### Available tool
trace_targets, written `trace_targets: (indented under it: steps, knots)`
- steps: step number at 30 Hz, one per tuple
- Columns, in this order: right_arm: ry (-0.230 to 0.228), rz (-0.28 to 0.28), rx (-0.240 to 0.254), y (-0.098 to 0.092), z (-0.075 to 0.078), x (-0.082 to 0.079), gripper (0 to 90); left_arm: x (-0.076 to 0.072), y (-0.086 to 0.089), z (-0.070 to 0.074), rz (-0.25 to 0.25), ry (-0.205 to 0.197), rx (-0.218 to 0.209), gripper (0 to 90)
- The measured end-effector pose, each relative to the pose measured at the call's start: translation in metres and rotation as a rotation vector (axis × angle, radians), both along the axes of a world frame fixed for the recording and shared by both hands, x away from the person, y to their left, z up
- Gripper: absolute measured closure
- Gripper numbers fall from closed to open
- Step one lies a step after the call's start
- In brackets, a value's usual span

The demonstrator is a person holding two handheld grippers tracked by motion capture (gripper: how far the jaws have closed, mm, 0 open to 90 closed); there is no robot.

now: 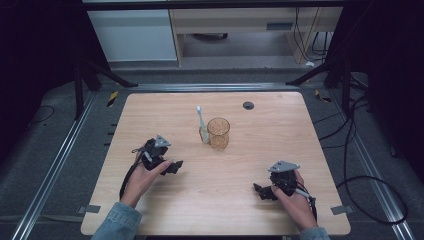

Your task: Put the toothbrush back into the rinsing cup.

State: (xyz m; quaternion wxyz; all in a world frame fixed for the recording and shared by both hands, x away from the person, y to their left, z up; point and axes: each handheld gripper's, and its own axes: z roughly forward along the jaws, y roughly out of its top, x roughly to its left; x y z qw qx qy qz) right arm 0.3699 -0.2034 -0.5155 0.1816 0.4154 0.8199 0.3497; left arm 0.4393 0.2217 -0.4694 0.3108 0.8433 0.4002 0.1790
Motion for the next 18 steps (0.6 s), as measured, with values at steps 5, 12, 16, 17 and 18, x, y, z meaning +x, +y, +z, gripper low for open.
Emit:
trace_targets:
  steps: [5,12,16,17,18]
  knots:
    - [0.000,0.000,0.000,0.000,0.000,0.000,0.4,0.002,0.017,-0.001,0.040,0.007,-0.009,4.6]
    - [-0.001,0.001,-0.002,0.000,0.000,0.000,0.4,0.007,0.049,-0.009,0.146,0.007,-0.006,4.6]
    - [-0.001,0.002,-0.002,0.000,0.000,0.000,0.4,0.011,0.061,-0.015,0.181,0.014,-0.007,4.7]
    - [-0.001,0.002,-0.002,0.000,0.000,0.000,0.4,0.011,0.061,-0.015,0.181,0.014,-0.007,4.8]
    - [-0.001,0.002,-0.002,0.000,0.000,0.000,0.4,0.013,0.065,-0.019,0.198,0.024,-0.001,4.9]
